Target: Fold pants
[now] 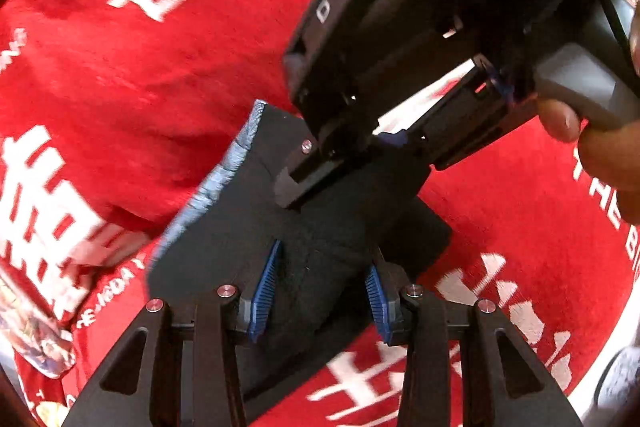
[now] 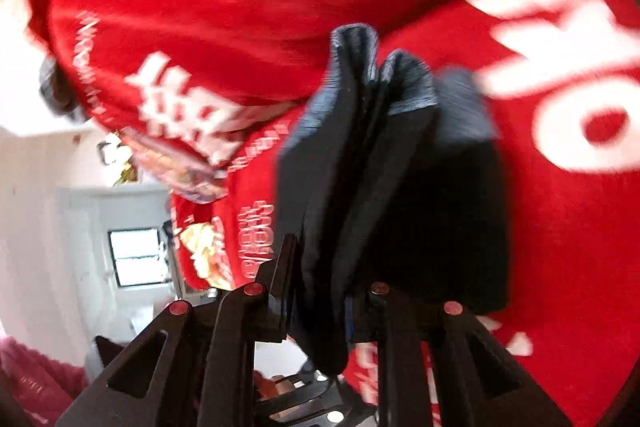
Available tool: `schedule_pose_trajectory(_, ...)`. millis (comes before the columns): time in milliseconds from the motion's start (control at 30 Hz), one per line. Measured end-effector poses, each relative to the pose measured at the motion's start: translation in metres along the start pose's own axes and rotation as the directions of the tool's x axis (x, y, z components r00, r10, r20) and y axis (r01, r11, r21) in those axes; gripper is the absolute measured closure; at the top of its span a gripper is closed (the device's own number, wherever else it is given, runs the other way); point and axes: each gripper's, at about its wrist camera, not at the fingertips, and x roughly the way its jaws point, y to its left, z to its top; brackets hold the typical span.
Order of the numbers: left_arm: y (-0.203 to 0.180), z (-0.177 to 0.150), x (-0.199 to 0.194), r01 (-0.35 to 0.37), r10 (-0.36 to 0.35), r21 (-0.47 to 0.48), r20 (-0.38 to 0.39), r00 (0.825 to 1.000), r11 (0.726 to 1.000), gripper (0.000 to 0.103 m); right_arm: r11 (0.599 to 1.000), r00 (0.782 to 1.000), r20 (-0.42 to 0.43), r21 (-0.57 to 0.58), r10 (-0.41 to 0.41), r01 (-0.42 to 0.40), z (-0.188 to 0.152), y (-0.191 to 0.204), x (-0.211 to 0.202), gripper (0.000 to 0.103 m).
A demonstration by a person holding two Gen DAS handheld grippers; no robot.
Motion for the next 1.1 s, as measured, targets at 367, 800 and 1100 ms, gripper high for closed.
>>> schedule_pose_trajectory(367,0.015,-0.019,-0.018,0.072,-0.071,0.009,-0.066,0.995,0.997,0.033,0.993,0.994,0.009,0.046,-0.111,0.11,0.003,-0.041,-0.018,0.076)
schedule_pose_trajectory(800,0.174,-0.067,-0.001,-0.092,-0.012,-0.426,-0.235,0.972,0.9,0.033,0.937,0.933,0.137,-0.061,-0.332,0.343,-0.02,0.021,-0.053,0.076)
schedule_pose_trajectory(1100,0.17,-0.106,0.035,-0.025,-0.194,-0.568,-0.322,0.927,0.823,0.021,0.808,0.846,0.084,-0.26,-0.527,0.529,-0.035,0.048,0.004,0.076)
